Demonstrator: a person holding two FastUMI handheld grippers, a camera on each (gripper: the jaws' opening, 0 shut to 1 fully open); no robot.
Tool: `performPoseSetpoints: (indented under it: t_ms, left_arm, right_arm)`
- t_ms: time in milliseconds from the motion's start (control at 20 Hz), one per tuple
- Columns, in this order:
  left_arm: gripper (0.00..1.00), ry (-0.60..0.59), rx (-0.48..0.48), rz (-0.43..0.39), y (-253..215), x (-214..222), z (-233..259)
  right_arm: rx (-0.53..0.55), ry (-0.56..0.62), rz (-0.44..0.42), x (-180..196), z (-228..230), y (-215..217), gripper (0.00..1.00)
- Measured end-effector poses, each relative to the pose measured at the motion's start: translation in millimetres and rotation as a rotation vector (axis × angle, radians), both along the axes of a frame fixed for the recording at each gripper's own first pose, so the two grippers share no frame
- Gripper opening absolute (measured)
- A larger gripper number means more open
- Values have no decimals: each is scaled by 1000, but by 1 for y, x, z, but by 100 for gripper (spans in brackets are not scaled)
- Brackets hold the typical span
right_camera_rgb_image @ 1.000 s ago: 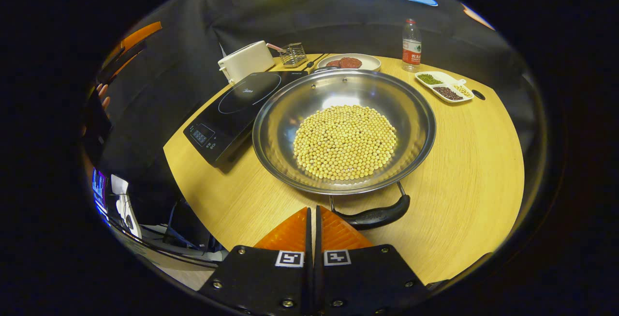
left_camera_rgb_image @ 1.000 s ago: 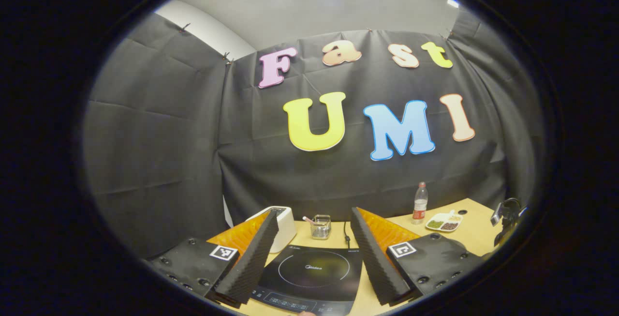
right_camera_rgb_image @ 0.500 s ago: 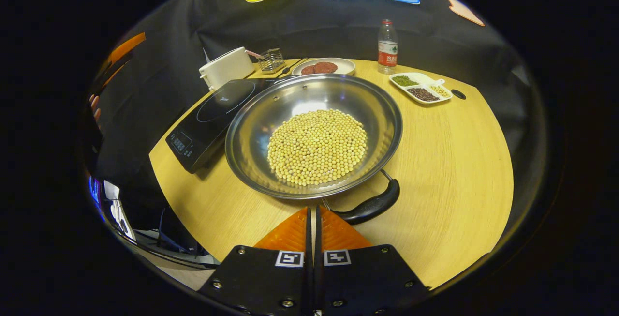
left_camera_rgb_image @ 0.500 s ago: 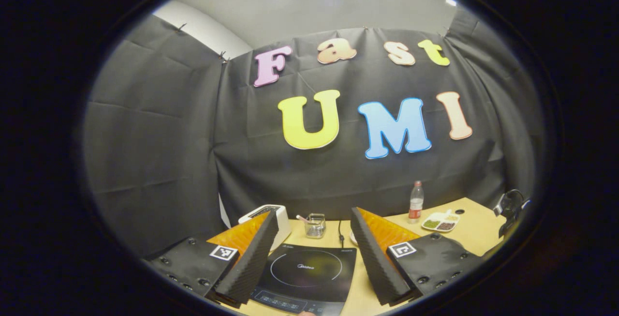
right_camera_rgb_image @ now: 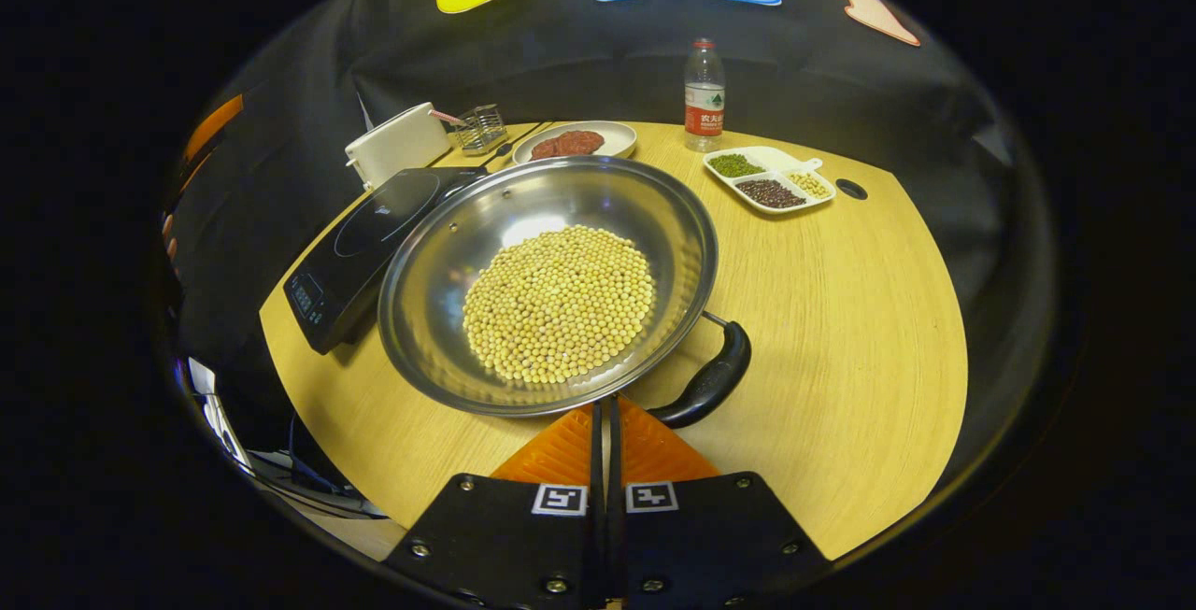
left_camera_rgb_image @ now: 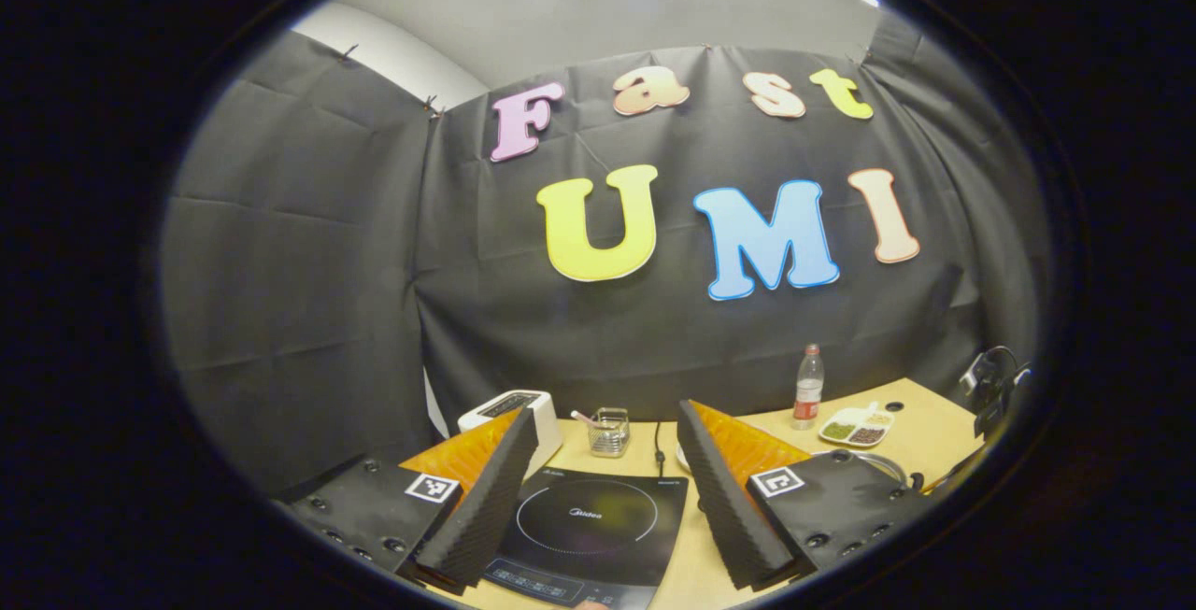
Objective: First push the handle of the pot to place it horizontally, then grasp the pot with both hands and set it on the induction cooktop.
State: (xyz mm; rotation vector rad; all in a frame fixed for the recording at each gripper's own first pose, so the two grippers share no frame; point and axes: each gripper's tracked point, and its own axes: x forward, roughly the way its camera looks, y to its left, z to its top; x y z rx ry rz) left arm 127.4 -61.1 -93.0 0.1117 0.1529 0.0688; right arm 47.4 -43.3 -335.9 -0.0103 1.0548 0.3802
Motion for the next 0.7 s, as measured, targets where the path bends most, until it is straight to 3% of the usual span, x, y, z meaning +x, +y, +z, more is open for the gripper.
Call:
performPoseSetpoints:
  t_ms: [350,500,550,600,700]
  left_arm:
    - [93,19,5,34,1,5,-15]
    - [93,31,4,42,0,7,-22]
    - [100,38,1,43,0,8,-25]
    - [100,45,-3,41,0,9,-28]
    - [100,67,-21,9,-6,13,-37]
  right_arm:
    - [-27,-18,-15,30,-5,-20,1]
    - [-58,-65,-22,44,-3,-29,1]
    - [-57,-73,-27,45,-1,-29,1]
    - [-53,-79,-33,45,2,-30,1]
    - [-45,-100,-54,47,9,-36,1]
